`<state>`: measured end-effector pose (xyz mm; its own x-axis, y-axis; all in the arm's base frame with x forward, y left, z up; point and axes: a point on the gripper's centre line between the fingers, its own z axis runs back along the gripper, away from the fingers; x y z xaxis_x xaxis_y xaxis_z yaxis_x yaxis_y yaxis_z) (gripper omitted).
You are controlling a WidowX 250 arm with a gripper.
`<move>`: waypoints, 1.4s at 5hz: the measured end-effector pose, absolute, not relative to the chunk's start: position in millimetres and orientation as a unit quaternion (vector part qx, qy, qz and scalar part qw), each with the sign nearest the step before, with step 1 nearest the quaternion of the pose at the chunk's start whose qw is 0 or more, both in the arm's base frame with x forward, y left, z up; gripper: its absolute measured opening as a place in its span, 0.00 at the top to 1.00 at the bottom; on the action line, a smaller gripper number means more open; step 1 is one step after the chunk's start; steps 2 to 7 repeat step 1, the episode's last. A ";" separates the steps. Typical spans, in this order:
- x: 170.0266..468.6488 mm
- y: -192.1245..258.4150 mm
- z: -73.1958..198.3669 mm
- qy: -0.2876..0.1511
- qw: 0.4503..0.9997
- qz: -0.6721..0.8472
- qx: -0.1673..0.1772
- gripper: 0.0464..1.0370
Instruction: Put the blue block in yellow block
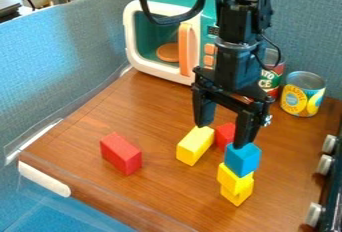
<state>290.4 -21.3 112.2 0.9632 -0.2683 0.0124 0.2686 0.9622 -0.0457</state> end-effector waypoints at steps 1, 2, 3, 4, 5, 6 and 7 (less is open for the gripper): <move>290.8 -21.3 112.5 -0.004 0.990 -0.136 -0.023 0.04; 290.8 -21.3 112.5 -0.004 0.990 -0.136 -0.023 0.04; 290.8 -21.3 112.5 -0.004 0.990 -0.136 -0.023 0.04; 290.8 -21.3 112.5 -0.004 0.990 -0.136 -0.023 0.04; 290.8 -21.3 112.5 -0.004 0.990 -0.136 -0.023 0.04; 290.8 -21.3 112.5 -0.004 0.990 -0.136 -0.023 0.04; 290.8 -21.3 112.5 -0.004 0.990 -0.136 -0.023 0.04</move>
